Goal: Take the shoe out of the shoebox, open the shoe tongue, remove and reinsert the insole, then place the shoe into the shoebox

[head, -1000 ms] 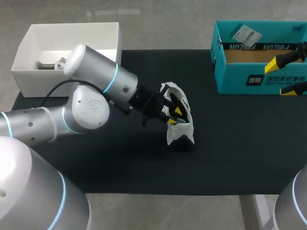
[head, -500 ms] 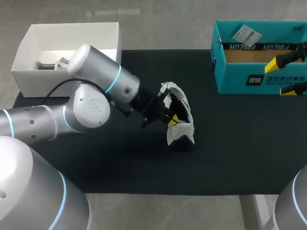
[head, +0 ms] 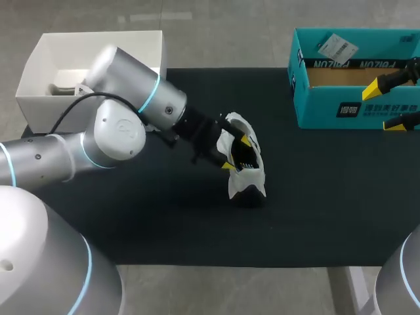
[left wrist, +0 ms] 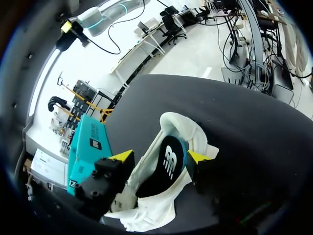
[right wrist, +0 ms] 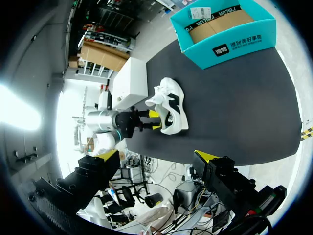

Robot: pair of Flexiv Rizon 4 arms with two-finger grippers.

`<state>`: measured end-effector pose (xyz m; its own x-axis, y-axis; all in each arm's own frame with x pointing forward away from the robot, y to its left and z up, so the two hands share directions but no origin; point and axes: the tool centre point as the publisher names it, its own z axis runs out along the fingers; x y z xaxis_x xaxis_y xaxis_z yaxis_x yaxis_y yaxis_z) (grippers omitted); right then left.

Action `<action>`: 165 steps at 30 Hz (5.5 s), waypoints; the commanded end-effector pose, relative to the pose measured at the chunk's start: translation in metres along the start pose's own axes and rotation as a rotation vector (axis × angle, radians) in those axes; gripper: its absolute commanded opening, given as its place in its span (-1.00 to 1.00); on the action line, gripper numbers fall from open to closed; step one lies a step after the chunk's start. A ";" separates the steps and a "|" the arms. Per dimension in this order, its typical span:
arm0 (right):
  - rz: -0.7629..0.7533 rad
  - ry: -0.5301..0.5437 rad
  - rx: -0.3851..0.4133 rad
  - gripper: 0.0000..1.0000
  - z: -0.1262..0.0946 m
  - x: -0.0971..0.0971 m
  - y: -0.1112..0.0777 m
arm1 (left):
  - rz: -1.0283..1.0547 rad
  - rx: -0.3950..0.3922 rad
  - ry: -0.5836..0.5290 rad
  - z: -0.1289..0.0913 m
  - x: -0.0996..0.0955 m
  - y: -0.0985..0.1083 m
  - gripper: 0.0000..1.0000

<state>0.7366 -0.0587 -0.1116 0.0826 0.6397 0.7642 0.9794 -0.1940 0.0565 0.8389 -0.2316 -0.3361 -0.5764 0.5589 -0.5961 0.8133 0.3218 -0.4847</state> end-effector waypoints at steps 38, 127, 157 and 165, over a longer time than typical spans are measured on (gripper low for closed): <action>0.001 -0.002 -0.002 1.00 0.001 0.000 -0.001 | 0.222 0.068 0.610 -0.012 -0.017 -0.015 -1.00; 0.001 -0.002 -0.002 1.00 0.001 0.000 -0.001 | 0.365 -0.171 0.685 0.066 0.027 0.043 -1.00; 0.001 -0.002 -0.002 1.00 0.001 0.000 -0.001 | 0.490 -0.469 0.645 0.040 -0.022 0.047 -1.00; 0.001 -0.002 -0.002 1.00 0.001 0.000 -0.001 | 0.503 -0.573 0.654 0.037 -0.021 0.057 -1.00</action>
<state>0.7365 -0.0587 -0.1116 0.0826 0.6397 0.7641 0.9794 -0.1939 0.0565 0.8977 -0.2510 -0.3745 -0.1306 0.9856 -0.1074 0.9721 0.1486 0.1814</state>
